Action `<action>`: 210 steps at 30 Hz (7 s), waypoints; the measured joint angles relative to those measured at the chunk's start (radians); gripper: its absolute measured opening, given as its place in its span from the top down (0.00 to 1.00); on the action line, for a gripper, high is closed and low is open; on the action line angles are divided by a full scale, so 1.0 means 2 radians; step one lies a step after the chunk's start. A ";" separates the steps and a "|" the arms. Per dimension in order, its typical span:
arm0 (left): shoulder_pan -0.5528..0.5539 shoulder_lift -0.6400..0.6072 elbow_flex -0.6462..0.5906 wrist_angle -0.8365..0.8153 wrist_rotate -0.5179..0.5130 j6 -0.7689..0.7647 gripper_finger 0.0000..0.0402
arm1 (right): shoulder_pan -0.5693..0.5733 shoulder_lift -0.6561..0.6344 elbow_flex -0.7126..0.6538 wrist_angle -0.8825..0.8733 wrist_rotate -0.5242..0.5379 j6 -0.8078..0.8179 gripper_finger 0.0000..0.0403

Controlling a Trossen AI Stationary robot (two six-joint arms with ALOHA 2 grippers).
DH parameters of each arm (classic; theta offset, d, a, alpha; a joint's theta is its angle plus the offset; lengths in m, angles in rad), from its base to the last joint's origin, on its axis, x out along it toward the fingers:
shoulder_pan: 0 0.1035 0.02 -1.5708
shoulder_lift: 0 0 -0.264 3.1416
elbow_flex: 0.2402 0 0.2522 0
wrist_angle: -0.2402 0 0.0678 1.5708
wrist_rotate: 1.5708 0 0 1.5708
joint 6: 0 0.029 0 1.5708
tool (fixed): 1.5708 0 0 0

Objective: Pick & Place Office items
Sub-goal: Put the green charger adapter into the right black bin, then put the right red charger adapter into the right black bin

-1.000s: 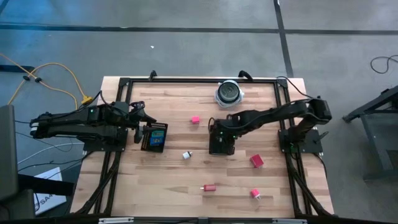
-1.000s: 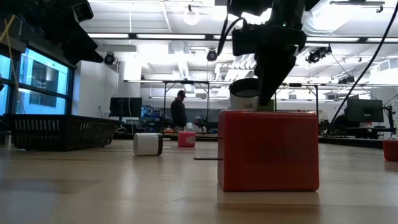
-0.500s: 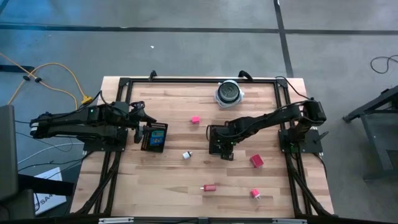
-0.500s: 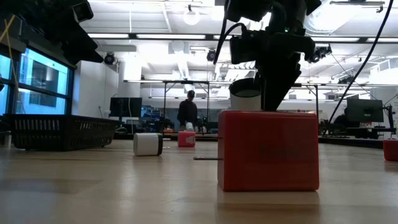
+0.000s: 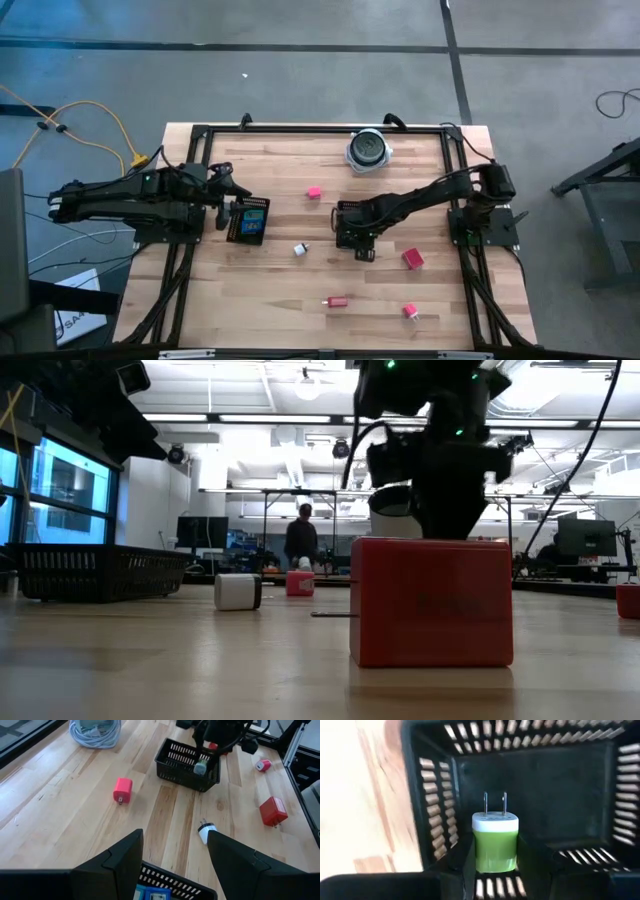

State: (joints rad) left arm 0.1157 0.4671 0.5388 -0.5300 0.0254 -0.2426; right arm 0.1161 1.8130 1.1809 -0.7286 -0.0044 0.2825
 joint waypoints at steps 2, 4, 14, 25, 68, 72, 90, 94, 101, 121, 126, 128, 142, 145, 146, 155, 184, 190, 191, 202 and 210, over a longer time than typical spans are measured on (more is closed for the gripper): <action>0.000 0.000 0.000 0.000 0.000 0.000 0.46 | -0.001 0.004 0.000 0.003 -0.002 0.001 0.72; 0.000 0.000 0.000 0.000 0.000 0.000 0.46 | 0.000 0.003 -0.001 -0.003 -0.003 0.000 0.72; 0.000 0.000 0.000 0.000 0.000 0.000 0.46 | 0.000 0.003 0.000 -0.001 -0.013 0.002 0.64; 0.000 0.000 0.000 0.000 0.000 0.000 0.46 | 0.000 0.003 0.000 0.000 -0.014 0.004 0.66; 0.000 0.000 0.000 0.002 0.000 0.000 0.46 | -0.023 -0.091 0.000 -0.023 -0.023 -0.006 0.66; 0.000 0.000 0.000 0.004 0.000 0.000 0.46 | -0.014 -0.101 0.000 -0.049 -0.027 0.012 0.66; 0.000 0.000 0.000 0.009 0.000 0.000 0.46 | 0.050 -0.157 0.000 -0.156 -0.009 0.210 0.66; 0.000 0.000 0.000 0.009 0.000 0.000 0.46 | 0.064 -0.157 0.000 -0.169 -0.008 0.263 0.66; 0.000 0.000 0.000 0.009 0.000 0.000 0.46 | 0.081 -0.157 0.000 -0.232 0.021 0.356 0.66; 0.000 0.000 0.000 0.009 0.000 0.000 0.46 | 0.159 -0.244 -0.162 -0.109 0.007 0.543 0.53; 0.000 0.000 0.000 0.009 0.000 0.000 0.46 | 0.174 -0.246 -0.174 -0.095 0.008 0.544 0.44; 0.000 0.000 0.000 0.009 0.000 0.000 0.46 | 0.178 -0.246 -0.174 -0.095 0.014 0.544 0.39; 0.000 0.000 0.000 0.009 0.000 0.000 0.46 | 0.181 -0.206 -0.174 -0.119 0.011 0.582 0.27; 0.000 0.000 0.000 0.009 0.000 0.000 0.46 | 0.181 -0.196 -0.174 -0.118 0.011 0.583 0.26; 0.000 0.000 0.000 0.009 0.000 0.000 0.46 | 0.181 -0.194 -0.174 -0.116 0.011 0.583 0.26; 0.000 0.000 0.000 0.009 0.000 0.000 0.46 | 0.181 -0.192 -0.174 -0.106 0.011 0.612 0.21; 0.000 0.000 0.000 0.009 0.000 0.000 0.46 | 0.201 -0.119 -0.174 -0.080 0.014 0.638 0.21; 0.000 0.000 0.000 0.009 0.000 0.000 0.46 | 0.201 -0.119 -0.174 -0.080 0.015 0.638 0.21; 0.000 0.000 0.000 0.009 0.000 0.000 0.46 | 0.201 -0.119 -0.174 -0.080 0.015 0.638 0.21; 0.000 0.000 0.000 0.009 0.000 0.000 0.46 | 0.201 -0.102 -0.174 -0.079 0.011 0.638 0.21; 0.000 0.000 0.000 0.009 0.000 0.000 0.46 | 0.201 -0.102 -0.174 -0.079 0.012 0.638 0.23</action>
State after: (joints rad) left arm 0.1158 0.4675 0.5388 -0.5113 0.0254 -0.2424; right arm 0.5175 1.6085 0.8325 -0.8856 0.0189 1.5593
